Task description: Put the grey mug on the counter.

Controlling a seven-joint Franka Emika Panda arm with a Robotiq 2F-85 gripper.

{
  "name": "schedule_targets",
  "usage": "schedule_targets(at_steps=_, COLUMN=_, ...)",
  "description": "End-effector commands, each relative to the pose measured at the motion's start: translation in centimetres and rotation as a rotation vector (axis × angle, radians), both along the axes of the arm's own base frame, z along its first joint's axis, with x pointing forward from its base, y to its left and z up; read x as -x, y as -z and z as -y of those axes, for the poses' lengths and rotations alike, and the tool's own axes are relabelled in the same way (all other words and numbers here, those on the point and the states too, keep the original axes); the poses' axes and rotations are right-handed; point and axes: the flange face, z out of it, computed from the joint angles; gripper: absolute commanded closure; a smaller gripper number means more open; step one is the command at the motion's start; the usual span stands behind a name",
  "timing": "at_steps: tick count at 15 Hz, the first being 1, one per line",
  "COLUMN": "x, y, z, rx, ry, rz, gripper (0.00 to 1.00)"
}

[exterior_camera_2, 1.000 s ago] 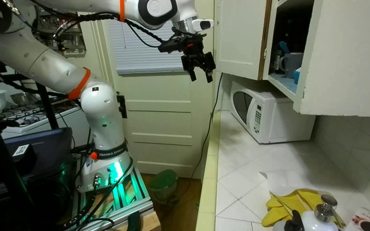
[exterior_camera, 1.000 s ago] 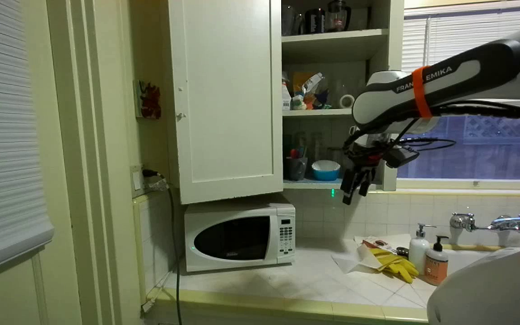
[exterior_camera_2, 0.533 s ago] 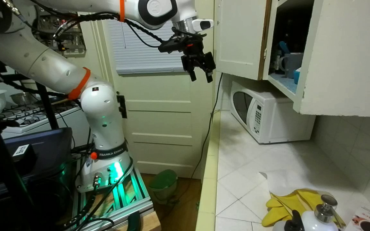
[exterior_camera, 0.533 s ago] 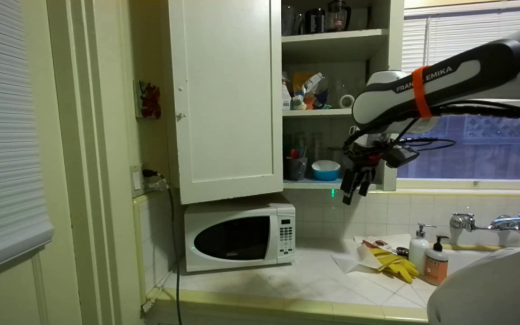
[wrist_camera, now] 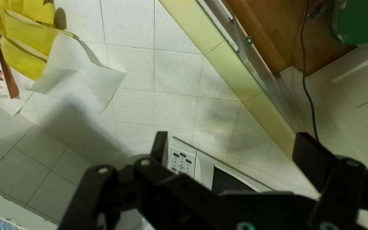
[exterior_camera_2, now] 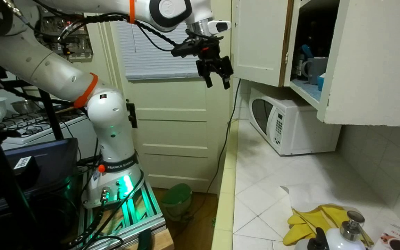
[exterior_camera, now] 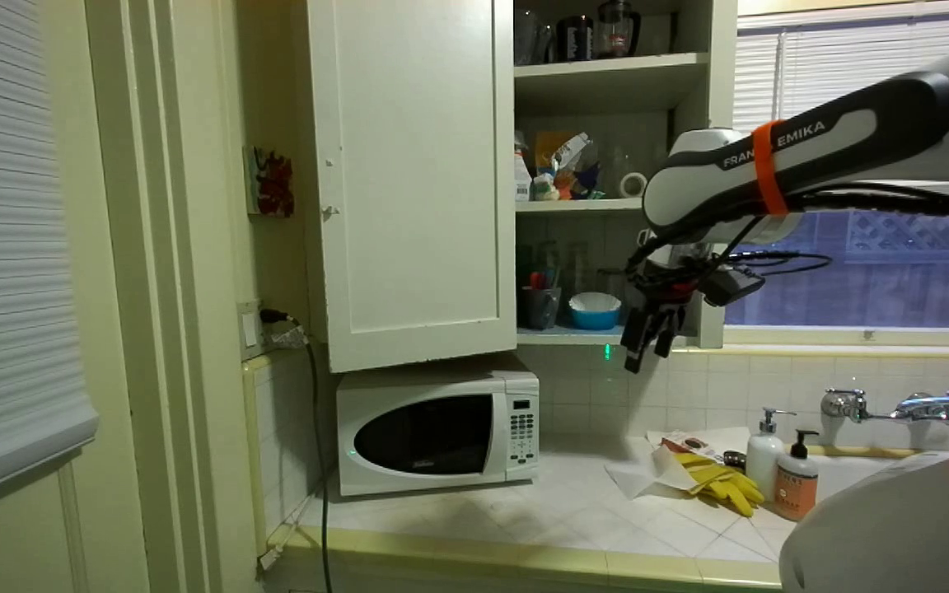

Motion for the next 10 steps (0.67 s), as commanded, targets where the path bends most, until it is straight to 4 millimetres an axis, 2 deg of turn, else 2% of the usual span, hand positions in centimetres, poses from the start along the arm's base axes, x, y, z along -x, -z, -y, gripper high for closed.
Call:
schedule_targets(at_steps=1, x=-1.3, y=-0.8, z=0.1, rx=0.015, ry=0.052, rz=0.093, gripper=0.00)
schedule_targets(at_steps=5, x=-3.8, y=-1.8, z=0.9, rx=0.037, ry=0.120, rz=0.247, gripper=0.00)
schedule_targets(at_steps=7, x=-5.1, y=-1.9, z=1.0, rx=0.054, ry=0.153, rz=0.267, gripper=0.00)
schedule_targets(at_steps=8, x=-5.3, y=-1.7, z=1.1, rx=0.058, ry=0.150, rz=0.259, gripper=0.00)
schedule_targets(at_steps=9, x=-4.2, y=-1.8, z=0.7, rx=0.039, ry=0.123, rz=0.265, gripper=0.00)
schedule_targets(at_steps=10, x=-4.6, y=-1.7, z=0.8, rx=0.044, ry=0.127, rz=0.261, gripper=0.00)
